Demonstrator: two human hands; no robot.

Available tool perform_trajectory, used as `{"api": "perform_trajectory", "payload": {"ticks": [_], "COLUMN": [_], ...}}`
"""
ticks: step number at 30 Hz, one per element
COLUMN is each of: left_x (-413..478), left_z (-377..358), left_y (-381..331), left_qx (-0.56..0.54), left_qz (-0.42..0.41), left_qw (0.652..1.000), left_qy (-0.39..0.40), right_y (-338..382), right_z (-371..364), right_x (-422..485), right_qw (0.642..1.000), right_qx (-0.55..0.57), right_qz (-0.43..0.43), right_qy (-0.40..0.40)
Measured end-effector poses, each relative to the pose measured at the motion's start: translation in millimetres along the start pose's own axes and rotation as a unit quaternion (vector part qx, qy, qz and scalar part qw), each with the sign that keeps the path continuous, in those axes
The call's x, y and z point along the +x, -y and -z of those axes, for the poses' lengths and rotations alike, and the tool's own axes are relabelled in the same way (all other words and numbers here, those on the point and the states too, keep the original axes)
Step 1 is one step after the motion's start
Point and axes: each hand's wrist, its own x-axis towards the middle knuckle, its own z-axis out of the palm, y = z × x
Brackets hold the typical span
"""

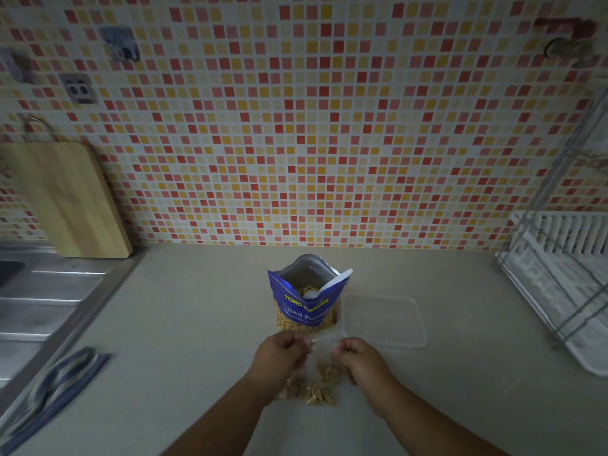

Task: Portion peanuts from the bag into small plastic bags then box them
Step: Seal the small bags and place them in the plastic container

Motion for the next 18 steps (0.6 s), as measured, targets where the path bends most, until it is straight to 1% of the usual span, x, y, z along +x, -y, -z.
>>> {"api": "perform_trajectory", "payload": {"ticks": [2,4,6,9,13,15,18], "left_x": [-1,-4,-7,-7,-8,-10,-13], "left_z": [2,3,1,0,0,-2,-3], "left_y": [-4,-9,-14,-15,-15,-15,-16], "left_qx": [0.056,0.152,0.213,0.231,0.246,0.245,0.217], "left_qz": [-0.047,-0.112,-0.183,-0.254,-0.295,-0.307,-0.298], "left_qw": [0.997,0.982,0.960,0.938,0.922,0.918,0.926], "left_qy": [0.002,0.004,-0.013,-0.037,-0.048,-0.059,-0.087], "right_y": [5,13,21,27,30,31,36], "right_z": [0,2,3,6,5,4,5], "right_x": [-2,-3,1,4,0,-1,-1], "right_qw": [0.997,0.985,0.962,0.917,0.867,0.852,0.846], "right_qx": [-0.018,-0.086,-0.167,-0.278,-0.362,-0.385,-0.394], "right_qz": [0.066,0.146,0.215,0.284,0.337,0.351,0.355], "right_qy": [-0.023,-0.032,-0.035,-0.046,-0.055,-0.062,-0.064]}}
